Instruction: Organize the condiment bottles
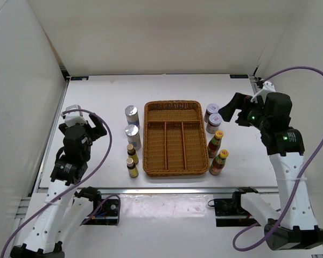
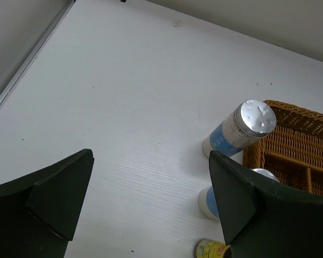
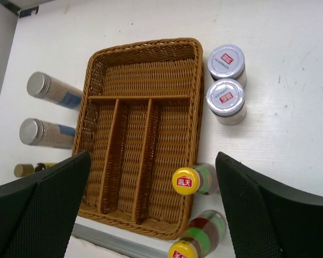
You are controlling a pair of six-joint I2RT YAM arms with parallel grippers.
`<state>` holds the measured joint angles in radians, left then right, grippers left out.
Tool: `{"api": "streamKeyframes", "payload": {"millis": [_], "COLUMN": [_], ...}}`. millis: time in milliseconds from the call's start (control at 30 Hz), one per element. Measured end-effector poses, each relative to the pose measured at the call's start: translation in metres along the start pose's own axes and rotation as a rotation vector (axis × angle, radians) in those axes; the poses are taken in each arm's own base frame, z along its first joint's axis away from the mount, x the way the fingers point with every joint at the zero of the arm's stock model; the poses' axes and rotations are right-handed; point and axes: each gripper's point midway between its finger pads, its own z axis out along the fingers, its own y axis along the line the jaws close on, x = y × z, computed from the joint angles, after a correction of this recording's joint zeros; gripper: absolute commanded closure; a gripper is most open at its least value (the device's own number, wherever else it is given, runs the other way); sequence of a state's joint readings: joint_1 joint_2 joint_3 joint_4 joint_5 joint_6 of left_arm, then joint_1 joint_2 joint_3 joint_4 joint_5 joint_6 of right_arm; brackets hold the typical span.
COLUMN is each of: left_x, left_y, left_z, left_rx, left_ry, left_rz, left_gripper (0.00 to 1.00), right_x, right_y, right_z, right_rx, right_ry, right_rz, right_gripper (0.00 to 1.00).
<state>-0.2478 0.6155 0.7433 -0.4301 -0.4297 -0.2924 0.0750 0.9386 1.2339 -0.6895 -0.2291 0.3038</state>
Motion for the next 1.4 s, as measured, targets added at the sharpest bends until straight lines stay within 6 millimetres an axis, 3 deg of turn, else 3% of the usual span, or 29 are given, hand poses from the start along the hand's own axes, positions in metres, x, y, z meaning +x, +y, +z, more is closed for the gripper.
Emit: {"api": "streamKeyframes", "payload": {"millis": [167, 400, 733, 933, 1233, 1400], "left_x": [-0.001, 0.005, 0.004, 0.005, 0.005, 0.005], "left_y": [-0.003, -0.017, -0.019, -0.019, -0.019, -0.019], "left_z": [-0.001, -0.002, -0.003, -0.003, -0.003, -0.003], "left_rx": [-0.004, 0.044, 0.051, 0.051, 0.051, 0.050], "left_ry": [-0.009, 0.011, 0.011, 0.012, 0.012, 0.011], "left_rz": [-0.018, -0.015, -0.029, -0.029, -0.029, -0.029], "left_gripper": [0.01, 0.01, 0.01, 0.01, 0.01, 0.01], "right_x": [0.013, 0.063, 0.121, 0.165, 0.178, 0.179], "right_y": [-0.003, -0.012, -0.007, -0.020, -0.036, -0.041], "right_z": [-0.001, -0.001, -0.021, -0.025, -0.029, -0.028], "right_rx": [0.036, 0.082, 0.143, 0.272, 0.429, 0.470], "right_ry": [0.027, 0.198, 0.395, 0.537, 0.555, 0.540], "right_rz": [0.071, 0.124, 0.183, 0.204, 0.181, 0.191], "right_gripper": [0.01, 0.05, 0.18, 0.24, 0.29, 0.52]}}
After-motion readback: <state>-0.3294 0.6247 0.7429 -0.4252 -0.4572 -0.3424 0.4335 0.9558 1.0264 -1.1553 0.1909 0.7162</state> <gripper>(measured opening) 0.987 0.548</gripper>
